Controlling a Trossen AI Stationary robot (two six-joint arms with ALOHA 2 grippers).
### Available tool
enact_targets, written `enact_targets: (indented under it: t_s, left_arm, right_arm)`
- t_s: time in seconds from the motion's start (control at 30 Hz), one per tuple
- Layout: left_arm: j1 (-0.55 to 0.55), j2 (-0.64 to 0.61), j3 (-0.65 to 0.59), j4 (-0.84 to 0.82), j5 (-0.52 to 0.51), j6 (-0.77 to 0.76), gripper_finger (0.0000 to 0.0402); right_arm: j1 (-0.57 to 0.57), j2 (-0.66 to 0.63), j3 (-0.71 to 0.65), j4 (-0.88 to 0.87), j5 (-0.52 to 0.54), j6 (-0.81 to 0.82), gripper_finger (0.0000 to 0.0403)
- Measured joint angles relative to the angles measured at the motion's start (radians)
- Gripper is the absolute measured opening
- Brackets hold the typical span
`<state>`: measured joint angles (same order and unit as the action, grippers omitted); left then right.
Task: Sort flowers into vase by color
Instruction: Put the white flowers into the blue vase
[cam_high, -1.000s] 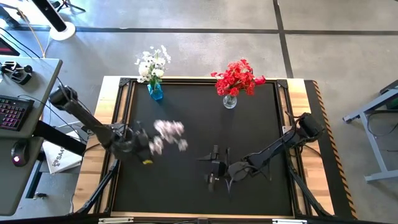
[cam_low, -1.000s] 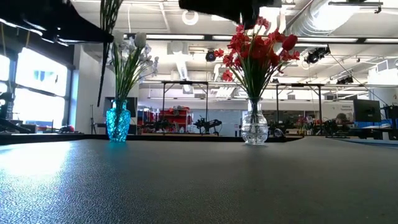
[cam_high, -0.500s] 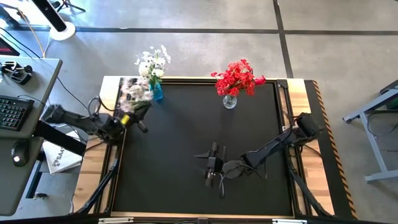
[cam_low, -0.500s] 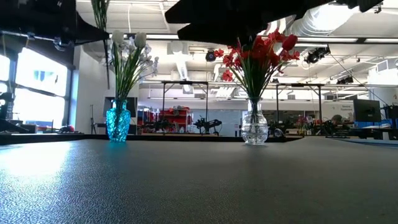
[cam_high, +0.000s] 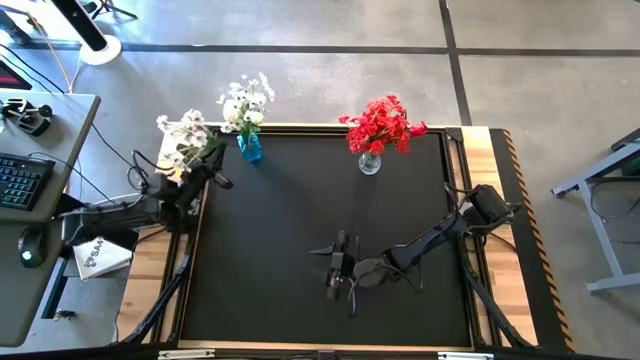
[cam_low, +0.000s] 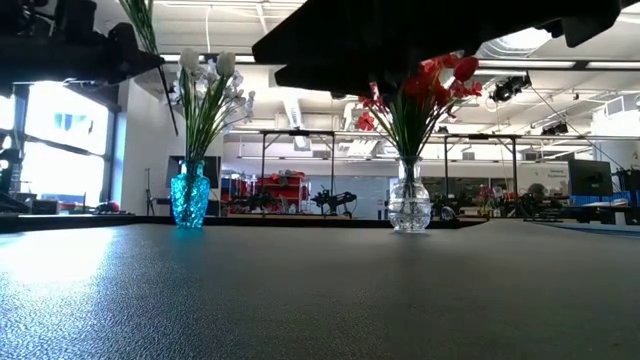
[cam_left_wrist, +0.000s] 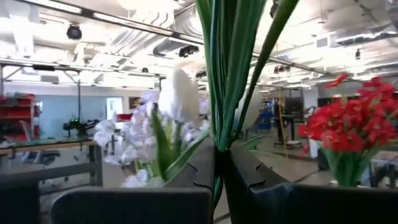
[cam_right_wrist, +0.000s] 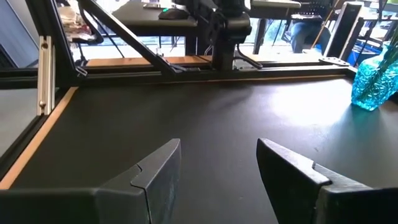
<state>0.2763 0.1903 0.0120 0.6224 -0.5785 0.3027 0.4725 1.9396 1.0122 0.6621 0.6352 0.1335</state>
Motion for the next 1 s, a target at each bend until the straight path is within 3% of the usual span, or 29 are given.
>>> enact_targets:
  t_s: [0.2,0.43,0.63,1.0]
  left_arm:
    - [0.184,0.092,0.000,0.003,0.208,-0.106,0.0000]
    - [0.348,0.248,0.000,0.087,0.278,-0.185,0.0000]
    - [0.402,0.337,0.001,0.195,0.329,-0.197,0.0000]
    - [0.449,0.474,0.001,0.253,0.349,-0.188,0.0000]
  right_arm:
    - [-0.003,0.000,0.000,0.021,0.000,-0.028,0.0206]
    - [-0.010,0.000,0.000,0.031,-0.001,-0.029,0.0206]
    - [-0.010,0.000,0.000,0.031,-0.003,-0.029,0.0206]
    - [-0.010,0.000,0.000,0.032,-0.004,-0.019,0.0206]
